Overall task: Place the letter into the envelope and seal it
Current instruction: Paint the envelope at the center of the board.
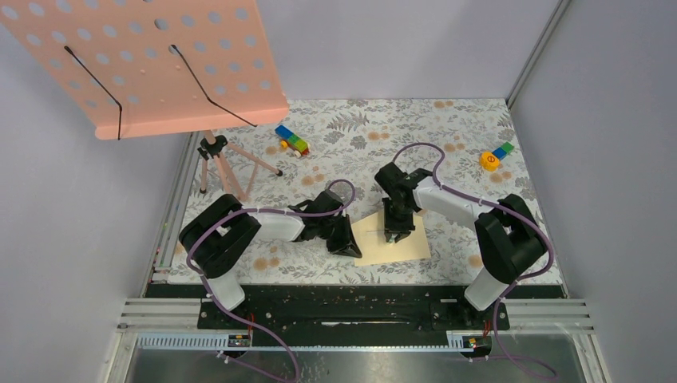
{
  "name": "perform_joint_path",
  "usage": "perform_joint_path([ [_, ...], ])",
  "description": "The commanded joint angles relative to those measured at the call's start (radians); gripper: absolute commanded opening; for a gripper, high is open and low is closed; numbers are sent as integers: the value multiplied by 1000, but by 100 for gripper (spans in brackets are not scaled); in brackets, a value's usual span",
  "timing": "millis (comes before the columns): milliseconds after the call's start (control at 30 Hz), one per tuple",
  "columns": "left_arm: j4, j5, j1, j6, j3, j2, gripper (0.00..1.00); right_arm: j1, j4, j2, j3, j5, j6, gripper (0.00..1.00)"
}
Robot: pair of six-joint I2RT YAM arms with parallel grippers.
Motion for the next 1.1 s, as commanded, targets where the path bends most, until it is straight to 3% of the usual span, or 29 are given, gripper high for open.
perform_joint_path([
  [0, -23, -58, 6, 28, -37, 33, 0, -18, -70, -9, -6, 98, -33, 0],
  [267, 20, -20, 6, 27, -40, 49, 0, 40, -63, 59, 109, 25, -21, 0],
  [567, 28, -11, 7, 23, -41, 57, 0, 70, -22, 93, 126, -41, -4, 0],
  [867, 25, -17, 9, 21, -57, 45, 0, -50, -39, 60, 70, 73, -56, 0],
  [1067, 39, -8, 9, 15, -60, 55, 0, -48, -31, 62, 68, 63, -50, 0],
])
